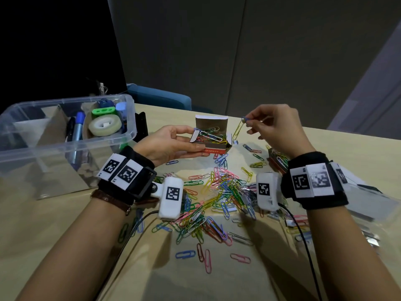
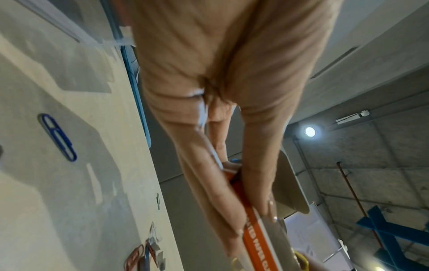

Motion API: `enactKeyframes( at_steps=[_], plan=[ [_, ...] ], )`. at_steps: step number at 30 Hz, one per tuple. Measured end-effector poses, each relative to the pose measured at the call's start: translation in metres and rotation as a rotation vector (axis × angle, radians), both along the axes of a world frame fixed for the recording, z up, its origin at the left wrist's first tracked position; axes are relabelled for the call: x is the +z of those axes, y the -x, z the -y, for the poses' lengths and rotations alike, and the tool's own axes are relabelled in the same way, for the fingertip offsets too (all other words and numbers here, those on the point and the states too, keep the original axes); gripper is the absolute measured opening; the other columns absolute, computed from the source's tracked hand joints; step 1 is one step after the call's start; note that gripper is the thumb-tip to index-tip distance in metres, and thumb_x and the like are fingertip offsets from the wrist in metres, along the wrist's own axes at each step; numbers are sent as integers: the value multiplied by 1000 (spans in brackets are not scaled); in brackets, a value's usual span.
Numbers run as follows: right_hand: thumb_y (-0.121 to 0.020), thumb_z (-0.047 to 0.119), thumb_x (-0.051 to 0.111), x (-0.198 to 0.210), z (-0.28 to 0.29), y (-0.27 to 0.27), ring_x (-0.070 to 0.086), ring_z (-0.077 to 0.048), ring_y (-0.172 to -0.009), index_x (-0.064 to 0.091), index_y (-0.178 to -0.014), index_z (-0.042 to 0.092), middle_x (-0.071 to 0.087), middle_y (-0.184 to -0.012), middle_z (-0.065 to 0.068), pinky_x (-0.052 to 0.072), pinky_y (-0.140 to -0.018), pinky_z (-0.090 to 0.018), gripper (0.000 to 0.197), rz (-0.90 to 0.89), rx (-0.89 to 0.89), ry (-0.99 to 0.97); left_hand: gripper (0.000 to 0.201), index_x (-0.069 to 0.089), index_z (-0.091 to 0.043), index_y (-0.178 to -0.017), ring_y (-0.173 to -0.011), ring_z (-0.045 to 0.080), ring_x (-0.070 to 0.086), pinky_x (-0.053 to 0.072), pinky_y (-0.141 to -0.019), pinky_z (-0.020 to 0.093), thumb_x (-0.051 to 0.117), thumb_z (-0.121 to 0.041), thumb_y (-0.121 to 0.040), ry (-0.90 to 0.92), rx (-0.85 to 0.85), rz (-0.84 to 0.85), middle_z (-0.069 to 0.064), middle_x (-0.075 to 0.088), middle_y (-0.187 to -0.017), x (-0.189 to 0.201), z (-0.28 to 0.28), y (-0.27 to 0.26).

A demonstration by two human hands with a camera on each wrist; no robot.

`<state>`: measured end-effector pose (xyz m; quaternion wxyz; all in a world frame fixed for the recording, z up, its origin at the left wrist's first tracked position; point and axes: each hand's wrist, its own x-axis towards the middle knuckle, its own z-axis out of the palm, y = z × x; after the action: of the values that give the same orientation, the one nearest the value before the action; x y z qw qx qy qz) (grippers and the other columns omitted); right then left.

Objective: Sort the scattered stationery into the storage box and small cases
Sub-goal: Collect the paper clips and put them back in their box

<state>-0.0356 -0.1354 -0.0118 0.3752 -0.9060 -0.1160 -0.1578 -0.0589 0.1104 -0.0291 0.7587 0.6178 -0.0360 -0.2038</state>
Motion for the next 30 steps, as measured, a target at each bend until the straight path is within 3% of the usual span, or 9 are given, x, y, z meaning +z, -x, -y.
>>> enactKeyframes(
  at_steps=[2,4,6,8,11,16,21,26,30],
  plan=[
    [-86,23,73,2,3,0,69,-8,-78,76,-92,25,73,-88,9,58,-79,-35,7,-101,-28,268,52,55,2,-121,-86,29,73,59,-70,24,65,6,-70,15,20,2,27,69,-104,2,0,1],
    [-88,28,70,3,1,2,69,-12,-85,74,-107,20,71,-104,5,57,-78,-31,21,-212,-9,309,55,54,2,-123,-87,29,73,59,-72,25,66,5,-70,20,34,8,26,70,-104,4,1,1],
    [-97,31,57,3,-9,7,69,-14,-86,69,-115,11,69,-112,-4,58,-66,-25,30,-367,75,-9,54,55,1,-122,-88,29,73,59,-74,26,67,3,-69,46,46,8,25,70,-104,6,3,3],
    [-102,35,44,4,-23,15,71,-17,-84,66,-112,8,72,-105,-12,58,-61,-25,37,-582,185,-314,49,57,0,-118,-87,28,73,60,-75,26,66,4,-70,80,61,10,24,70,-103,9,6,4],
    [-105,35,37,0,-38,18,73,-19,-74,63,-111,7,74,-94,-14,56,-53,-21,39,-712,289,-532,40,59,0,-117,-92,27,72,59,-77,28,64,0,-77,111,71,15,23,70,-107,13,7,5],
    [-104,28,40,-6,-47,14,69,-11,-63,59,-121,5,70,-99,-20,55,-53,-18,34,-712,301,-739,34,58,3,-119,-99,32,70,59,-79,32,54,-22,-96,173,131,-55,25,68,-113,17,6,6],
    [-102,29,46,-12,-51,12,64,-8,-56,56,-131,9,67,-91,-18,55,-54,-18,36,-643,292,-809,25,58,5,-118,-87,30,72,60,-73,29,47,-9,-99,207,137,-38,25,68,-107,19,9,7],
    [-104,29,41,-14,-57,16,51,-7,-51,50,-136,25,63,-78,-10,51,-49,-18,33,-553,322,-760,31,56,-8,-127,-95,37,70,61,-72,32,51,-8,-97,182,197,17,25,65,-116,17,13,6],
    [-107,30,33,-14,-62,22,39,-7,-47,54,-131,29,57,-80,-11,44,-46,-19,32,-481,367,-721,20,63,-8,-110,-85,33,72,61,-70,28,49,-2,-97,209,229,61,20,69,-102,17,11,7]
  ],
)
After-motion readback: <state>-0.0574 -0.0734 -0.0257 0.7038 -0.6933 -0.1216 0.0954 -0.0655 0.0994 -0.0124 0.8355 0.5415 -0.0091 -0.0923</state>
